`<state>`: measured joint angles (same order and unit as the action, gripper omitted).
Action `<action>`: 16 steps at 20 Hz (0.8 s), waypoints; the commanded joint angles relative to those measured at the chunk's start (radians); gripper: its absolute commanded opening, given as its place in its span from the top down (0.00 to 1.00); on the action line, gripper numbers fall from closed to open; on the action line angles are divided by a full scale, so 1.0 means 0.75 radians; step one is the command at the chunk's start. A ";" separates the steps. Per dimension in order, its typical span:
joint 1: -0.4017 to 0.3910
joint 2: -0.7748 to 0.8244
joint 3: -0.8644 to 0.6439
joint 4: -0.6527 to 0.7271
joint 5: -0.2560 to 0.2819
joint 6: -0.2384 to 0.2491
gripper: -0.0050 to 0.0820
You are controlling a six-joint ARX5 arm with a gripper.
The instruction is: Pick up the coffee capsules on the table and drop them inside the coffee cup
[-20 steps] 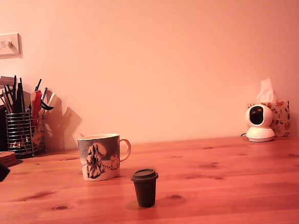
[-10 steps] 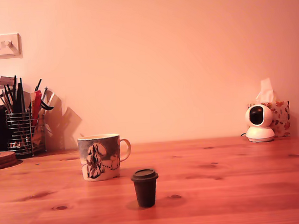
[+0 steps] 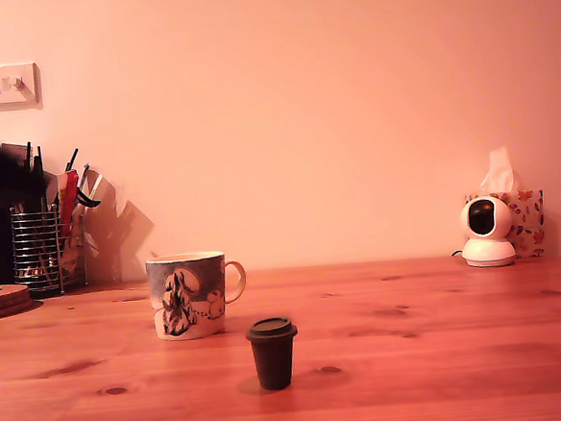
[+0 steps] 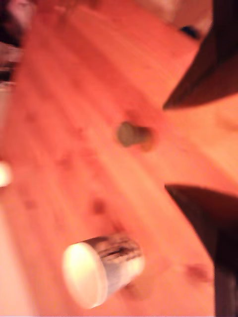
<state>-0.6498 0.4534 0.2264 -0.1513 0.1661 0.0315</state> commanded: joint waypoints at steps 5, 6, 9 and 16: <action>-0.004 0.005 -0.085 0.098 0.040 -0.007 0.33; -0.004 0.006 -0.088 0.101 0.051 -0.007 0.33; -0.010 0.043 -0.099 0.133 0.057 -0.007 0.33; -0.011 0.328 -0.101 0.326 0.056 0.074 0.33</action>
<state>-0.6540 0.6861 0.1753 0.0685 0.2077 0.0708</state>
